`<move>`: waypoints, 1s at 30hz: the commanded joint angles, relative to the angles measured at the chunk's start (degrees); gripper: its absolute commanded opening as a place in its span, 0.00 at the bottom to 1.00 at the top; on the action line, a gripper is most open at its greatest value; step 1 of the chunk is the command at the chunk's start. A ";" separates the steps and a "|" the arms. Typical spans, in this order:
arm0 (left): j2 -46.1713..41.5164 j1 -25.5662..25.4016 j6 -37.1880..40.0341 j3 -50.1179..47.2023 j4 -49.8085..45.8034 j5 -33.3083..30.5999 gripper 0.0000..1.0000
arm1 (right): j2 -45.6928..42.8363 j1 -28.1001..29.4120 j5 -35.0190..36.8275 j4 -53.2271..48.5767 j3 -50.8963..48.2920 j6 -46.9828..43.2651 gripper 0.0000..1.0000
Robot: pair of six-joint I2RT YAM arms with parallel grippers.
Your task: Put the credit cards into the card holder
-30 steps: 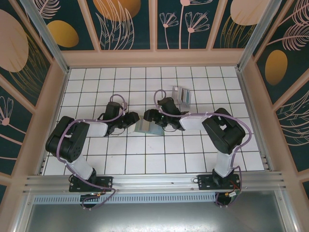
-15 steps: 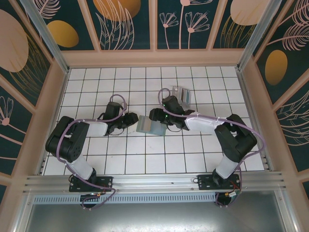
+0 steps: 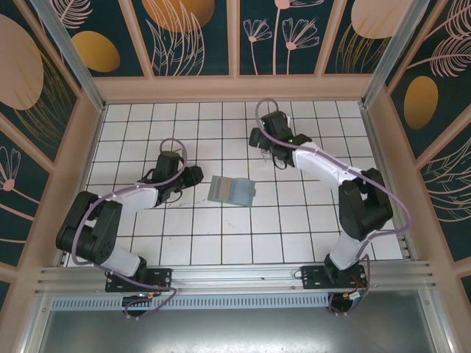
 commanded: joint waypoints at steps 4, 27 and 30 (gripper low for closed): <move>-4.43 0.04 2.37 -0.50 -5.24 -5.77 0.73 | 11.71 -2.97 5.95 -10.35 10.80 -3.87 0.99; -9.78 0.05 3.38 -0.54 -9.17 -9.96 0.99 | 12.35 -5.51 12.87 -11.21 8.83 -4.19 0.98; -10.14 0.01 3.09 -1.37 -8.17 -9.79 0.99 | 10.71 -5.52 12.53 -10.82 8.17 -4.88 0.98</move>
